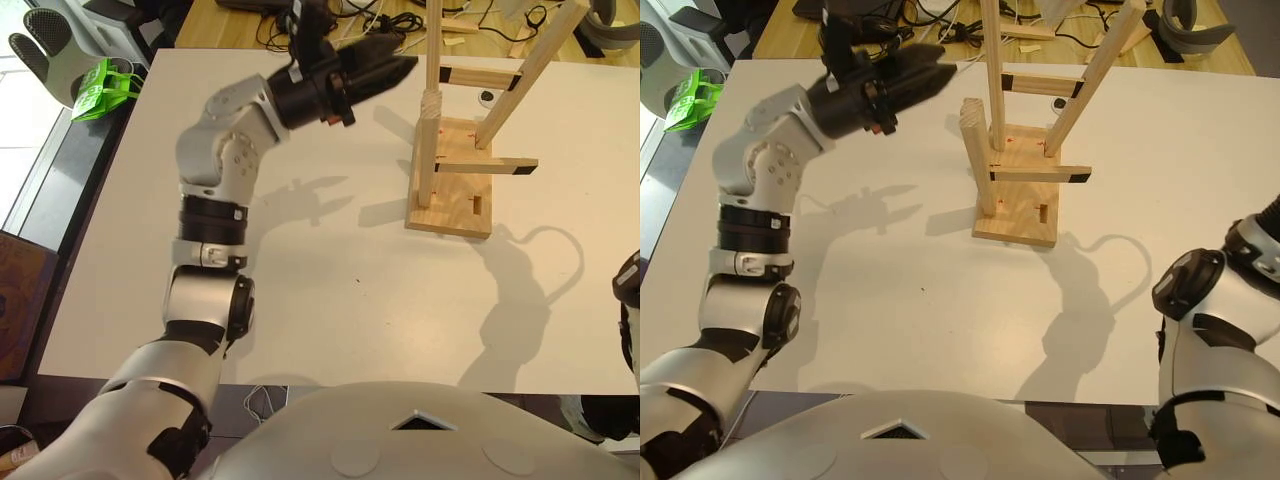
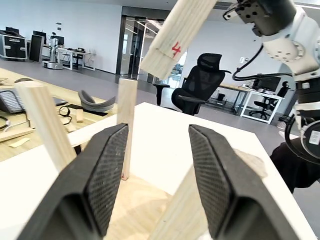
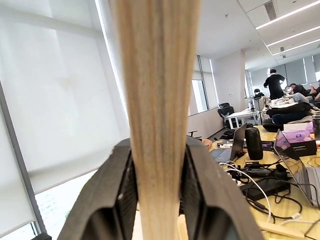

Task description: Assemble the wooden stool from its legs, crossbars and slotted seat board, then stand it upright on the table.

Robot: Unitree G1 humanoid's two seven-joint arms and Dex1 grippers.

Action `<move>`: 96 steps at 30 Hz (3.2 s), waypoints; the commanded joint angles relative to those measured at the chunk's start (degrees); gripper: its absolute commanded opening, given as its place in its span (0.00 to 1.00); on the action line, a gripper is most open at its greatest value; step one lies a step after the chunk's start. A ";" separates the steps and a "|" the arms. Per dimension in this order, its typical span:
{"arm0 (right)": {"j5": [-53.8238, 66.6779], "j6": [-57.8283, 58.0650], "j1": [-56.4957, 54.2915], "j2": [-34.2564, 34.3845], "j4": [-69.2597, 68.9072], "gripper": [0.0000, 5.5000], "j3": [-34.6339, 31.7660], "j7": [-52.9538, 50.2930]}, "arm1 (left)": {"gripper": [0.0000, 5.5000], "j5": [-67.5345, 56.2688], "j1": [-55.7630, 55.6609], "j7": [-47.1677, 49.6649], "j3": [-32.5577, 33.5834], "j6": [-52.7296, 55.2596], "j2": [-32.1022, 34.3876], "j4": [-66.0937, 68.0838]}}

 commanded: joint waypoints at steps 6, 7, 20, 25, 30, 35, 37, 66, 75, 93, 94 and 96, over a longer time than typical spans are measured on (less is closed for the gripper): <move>5.81 7.10 14.51 -3.59 -1.25 0.18 -7.21 0.73 | 0.41 -3.43 6.51 1.38 -3.50 5.07 -3.34 -11.79; 5.67 6.97 15.95 -3.71 -1.24 0.18 -7.57 0.90 | 0.41 -3.60 7.05 1.59 -3.94 5.31 -3.66 -12.63; -5.79 -5.78 23.39 -5.30 6.53 0.18 -9.57 1.70 | 0.41 -3.77 11.87 7.85 -7.90 7.44 -6.07 -20.99; -6.95 -7.68 25.05 -3.29 8.85 0.18 -8.93 2.49 | 0.41 -0.72 11.59 14.30 -6.68 4.95 -7.66 -19.62; -3.09 -4.01 25.80 -0.44 10.31 0.18 -9.14 3.48 | 0.41 3.19 9.88 22.79 -0.83 -2.00 -9.65 -13.26; 3.85 2.47 28.88 3.89 6.36 0.18 -8.69 3.84 | 0.41 3.55 11.23 33.98 4.98 -8.47 -16.30 -11.55; 4.23 2.59 31.40 5.54 4.34 0.18 -8.02 4.24 | 0.41 3.57 10.33 36.97 5.55 -9.84 -18.67 -11.30; -8.38 -17.52 44.39 11.06 -1.01 0.18 -0.59 9.17 | 0.41 -0.27 15.26 42.05 2.44 -1.01 -21.50 -21.46; -14.00 -20.20 43.57 4.15 3.58 0.18 3.16 14.70 | 0.41 0.15 16.15 42.15 2.05 -1.97 -21.77 -21.36; -19.92 -21.53 35.91 -3.15 18.15 0.18 10.52 22.31 | 0.41 0.91 16.47 43.29 0.45 -5.09 -23.28 -21.07; -19.76 -21.77 36.15 -3.10 17.65 0.18 10.50 22.44 | 0.41 0.93 16.47 43.48 0.44 -5.35 -23.34 -20.99; -19.37 -21.99 36.91 -2.61 15.80 0.18 10.82 22.46 | 0.41 0.97 16.47 43.74 0.43 -5.87 -23.27 -20.75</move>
